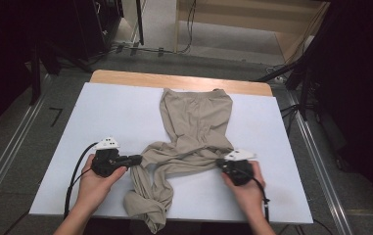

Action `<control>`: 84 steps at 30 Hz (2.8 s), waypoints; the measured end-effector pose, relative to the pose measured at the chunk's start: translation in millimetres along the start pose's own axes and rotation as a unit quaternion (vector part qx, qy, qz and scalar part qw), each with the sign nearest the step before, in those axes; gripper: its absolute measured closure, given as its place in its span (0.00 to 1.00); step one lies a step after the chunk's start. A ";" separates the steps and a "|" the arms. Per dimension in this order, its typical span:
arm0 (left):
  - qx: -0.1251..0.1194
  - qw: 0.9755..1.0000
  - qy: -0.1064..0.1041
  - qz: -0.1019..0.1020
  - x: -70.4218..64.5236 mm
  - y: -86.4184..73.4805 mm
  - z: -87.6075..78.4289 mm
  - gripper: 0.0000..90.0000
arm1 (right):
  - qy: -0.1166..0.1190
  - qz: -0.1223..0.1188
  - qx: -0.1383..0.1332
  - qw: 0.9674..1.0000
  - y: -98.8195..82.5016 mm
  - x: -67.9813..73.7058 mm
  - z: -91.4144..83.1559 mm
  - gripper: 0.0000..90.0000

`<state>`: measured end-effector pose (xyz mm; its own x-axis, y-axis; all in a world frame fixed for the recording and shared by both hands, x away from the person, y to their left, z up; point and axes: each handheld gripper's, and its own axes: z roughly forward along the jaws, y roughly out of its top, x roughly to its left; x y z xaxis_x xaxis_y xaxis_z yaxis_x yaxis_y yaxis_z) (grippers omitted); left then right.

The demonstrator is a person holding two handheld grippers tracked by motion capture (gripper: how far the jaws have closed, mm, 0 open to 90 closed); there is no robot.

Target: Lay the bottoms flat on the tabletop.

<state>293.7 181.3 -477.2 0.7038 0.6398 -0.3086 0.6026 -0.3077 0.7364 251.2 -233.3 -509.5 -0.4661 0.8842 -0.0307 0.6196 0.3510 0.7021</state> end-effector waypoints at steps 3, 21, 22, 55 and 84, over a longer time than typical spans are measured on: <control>0.004 1.000 0.000 0.000 0.8 -1.3 2.6 0.97 | -0.074 0.004 0.003 0.997 -10.5 -21.4 -18.5 0.92; 0.069 0.994 0.039 0.078 -48.0 -36.5 17.6 0.51 | 0.138 -0.116 -0.013 0.983 21.3 148.2 24.7 0.67; 0.069 0.993 0.046 0.082 -47.5 -36.6 16.4 0.60 | 0.130 -0.126 -0.006 0.983 21.1 144.4 20.6 0.81; 0.087 0.989 -0.079 0.092 -82.4 -67.9 -13.6 0.86 | 0.114 -0.054 -0.013 0.992 -59.6 66.6 -61.7 0.85; 0.039 0.996 0.068 0.053 -58.5 -28.1 47.9 0.97 | 0.052 0.020 -0.024 0.998 -42.6 35.4 -30.1 0.95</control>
<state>253.6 118.8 -508.7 0.7113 0.6882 -0.1432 0.5582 -0.4291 0.7101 189.3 -226.3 -519.1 -0.5062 0.8596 0.0701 0.6096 0.2992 0.7341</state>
